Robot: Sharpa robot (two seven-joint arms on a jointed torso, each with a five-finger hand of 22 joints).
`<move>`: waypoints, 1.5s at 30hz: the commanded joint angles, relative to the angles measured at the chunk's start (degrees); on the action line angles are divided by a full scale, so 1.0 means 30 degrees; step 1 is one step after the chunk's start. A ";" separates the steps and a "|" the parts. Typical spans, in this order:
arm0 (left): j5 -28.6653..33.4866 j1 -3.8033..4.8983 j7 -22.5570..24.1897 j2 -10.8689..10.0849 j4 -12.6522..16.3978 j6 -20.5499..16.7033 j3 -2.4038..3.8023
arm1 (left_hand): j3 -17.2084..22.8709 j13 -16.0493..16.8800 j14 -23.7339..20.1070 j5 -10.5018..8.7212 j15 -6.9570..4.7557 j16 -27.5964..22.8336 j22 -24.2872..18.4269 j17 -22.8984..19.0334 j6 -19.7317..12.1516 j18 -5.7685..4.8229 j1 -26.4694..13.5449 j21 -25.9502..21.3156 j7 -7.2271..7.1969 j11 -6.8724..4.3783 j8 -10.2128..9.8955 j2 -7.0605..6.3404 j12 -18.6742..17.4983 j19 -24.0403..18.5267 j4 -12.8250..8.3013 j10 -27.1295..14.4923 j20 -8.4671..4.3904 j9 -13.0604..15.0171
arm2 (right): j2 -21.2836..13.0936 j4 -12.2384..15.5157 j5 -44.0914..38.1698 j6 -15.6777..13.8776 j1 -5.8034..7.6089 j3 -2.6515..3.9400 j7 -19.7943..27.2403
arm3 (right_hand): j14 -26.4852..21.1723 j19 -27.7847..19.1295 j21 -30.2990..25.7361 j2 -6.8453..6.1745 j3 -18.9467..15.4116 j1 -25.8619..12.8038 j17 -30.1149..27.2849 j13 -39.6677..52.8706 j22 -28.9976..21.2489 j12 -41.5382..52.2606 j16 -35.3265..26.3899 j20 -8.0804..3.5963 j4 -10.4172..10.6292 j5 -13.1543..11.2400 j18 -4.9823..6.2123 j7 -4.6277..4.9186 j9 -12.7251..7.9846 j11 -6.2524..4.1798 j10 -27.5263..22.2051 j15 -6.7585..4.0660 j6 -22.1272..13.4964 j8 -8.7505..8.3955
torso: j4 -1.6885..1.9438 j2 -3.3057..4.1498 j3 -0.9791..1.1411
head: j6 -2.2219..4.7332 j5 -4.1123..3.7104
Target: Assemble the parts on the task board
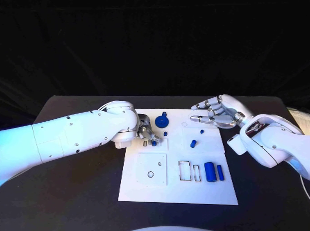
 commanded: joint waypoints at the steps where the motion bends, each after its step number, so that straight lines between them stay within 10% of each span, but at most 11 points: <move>1: -0.0206 -0.0187 -0.1024 -0.0102 0.0149 0.0405 -0.0095 | -0.1134 0.0051 0.1983 -0.0127 -0.0133 0.0059 0.3299 0.5023 0.0117 -0.0279 -0.0407 0.0123 -0.0003 -0.0033 0.0067 0.0073 0.0108 0.0930 0.0021 0.0108 -0.0138 0.0055 | 0.0000 0.0019 -0.0186 0.0186 -0.0023 -0.0001 0.0057 | 0.1201 -0.0132 -0.0090 0.0163 -0.0139 -0.0029 0.1389 -0.0023 0.1991 -0.0051 -0.0141 -0.0055 -0.0007 0.0129 0.0363 -0.0021 0.0029 -0.0091 -0.0100 -0.0055 0.0114 0.0044 | 0.0004 0.0001 -0.0010 | 0.0003 -0.0007; 7: -0.0230 -0.0182 -0.0950 -0.0474 0.0546 -0.0130 -0.0009 | -0.2442 0.0110 0.1983 -0.0222 -0.0148 0.0059 0.3355 0.5023 0.0128 -0.0289 -0.0652 0.0142 -0.0016 -0.0069 0.0103 0.0455 0.0152 0.0959 0.0065 0.0150 -0.0166 0.0125 | -0.0006 -0.0008 -0.0186 0.0172 -0.0041 -0.0002 0.0067 | 0.1194 -0.0155 -0.0107 0.0167 -0.0158 -0.0048 0.1361 -0.0049 0.1961 -0.0089 -0.0159 -0.0055 0.0008 0.0134 0.0371 -0.0021 0.0030 -0.0089 -0.0118 -0.0055 0.0114 0.0043 | 0.0008 -0.0007 -0.0010 | 0.0011 -0.0036; 16: 0.0504 -0.0033 -0.0651 -0.1072 0.1290 -0.1037 0.0670 | -0.3186 -0.0100 0.1983 -0.0190 -0.0157 0.0059 0.3144 0.5023 0.0006 -0.0226 -0.0487 -0.0032 0.0009 -0.0056 0.0064 0.0789 -0.0047 0.0826 0.0051 0.0029 -0.0182 0.0151 | 0.0021 -0.0151 -0.0165 0.0164 -0.0088 -0.0004 0.0083 | 0.1194 -0.0155 -0.0107 0.0167 -0.0158 -0.0048 0.1361 -0.0049 0.1961 -0.0089 -0.0159 -0.0055 0.0008 0.0134 0.0371 -0.0021 0.0030 -0.0089 -0.0118 -0.0055 0.0114 0.0043 | -0.0001 0.0002 -0.0004 | 0.0128 -0.0044; 25: 0.1499 0.1408 -0.0901 -0.1469 0.0526 0.0996 0.1262 | -0.4692 -0.1976 0.1983 -0.0306 0.0190 0.0059 0.1647 0.5023 -0.1590 0.0181 0.0986 -0.1304 0.0654 0.0464 -0.1020 0.1296 -0.1851 -0.0168 0.0053 -0.1423 0.0072 -0.0345 | 0.0105 -0.0293 -0.0147 0.0171 -0.0186 -0.0010 0.0060 | 0.1191 -0.0165 -0.0116 0.0170 -0.0183 -0.0065 0.1350 -0.0046 0.1947 -0.0080 -0.0168 -0.0055 0.0024 0.0140 0.0374 -0.0020 0.0031 -0.0088 -0.0116 -0.0055 0.0114 0.0042 | 0.0006 0.0003 0.0057 | 0.0264 0.0002; 32: 0.1426 0.2044 -0.0975 -0.0624 -0.1825 0.2198 0.1286 | -0.5427 -0.2086 0.1983 -0.0374 0.0394 0.0059 0.1678 0.5023 -0.1850 0.0180 0.1636 -0.1351 0.0913 0.0700 -0.1648 0.1738 -0.1886 -0.0143 0.0041 -0.1541 0.0298 -0.0967 | 0.0154 -0.0325 -0.0152 0.0166 -0.0200 -0.0011 0.0026 | 0.1189 -0.0172 -0.0121 0.0171 -0.0199 -0.0075 0.1341 -0.0047 0.1938 -0.0079 -0.0176 -0.0055 0.0033 0.0143 0.0376 -0.0020 0.0031 -0.0088 -0.0117 -0.0054 0.0113 0.0041 | 0.0001 0.0012 0.0002 | 0.0309 -0.0009; 45: -0.0063 0.2058 -0.0448 0.1279 -0.4847 0.2919 0.0653 | -0.5798 -0.1984 0.1983 -0.0291 0.0439 0.0059 0.1923 0.5023 -0.1635 0.0123 0.2405 -0.1187 0.0940 0.0734 -0.1863 0.2150 -0.1720 0.0029 0.0017 -0.1457 0.0369 -0.1365 | 0.0186 -0.0321 -0.0158 0.0184 -0.0205 -0.0013 0.0024 | 0.1189 -0.0170 -0.0122 0.0170 -0.0210 -0.0039 0.1345 -0.0045 0.1940 -0.0073 -0.0176 -0.0056 0.0015 0.0158 0.0376 -0.0023 0.0033 -0.0093 -0.0115 -0.0056 0.0115 0.0041 | -0.0001 0.0027 -0.0003 | 0.0286 0.0076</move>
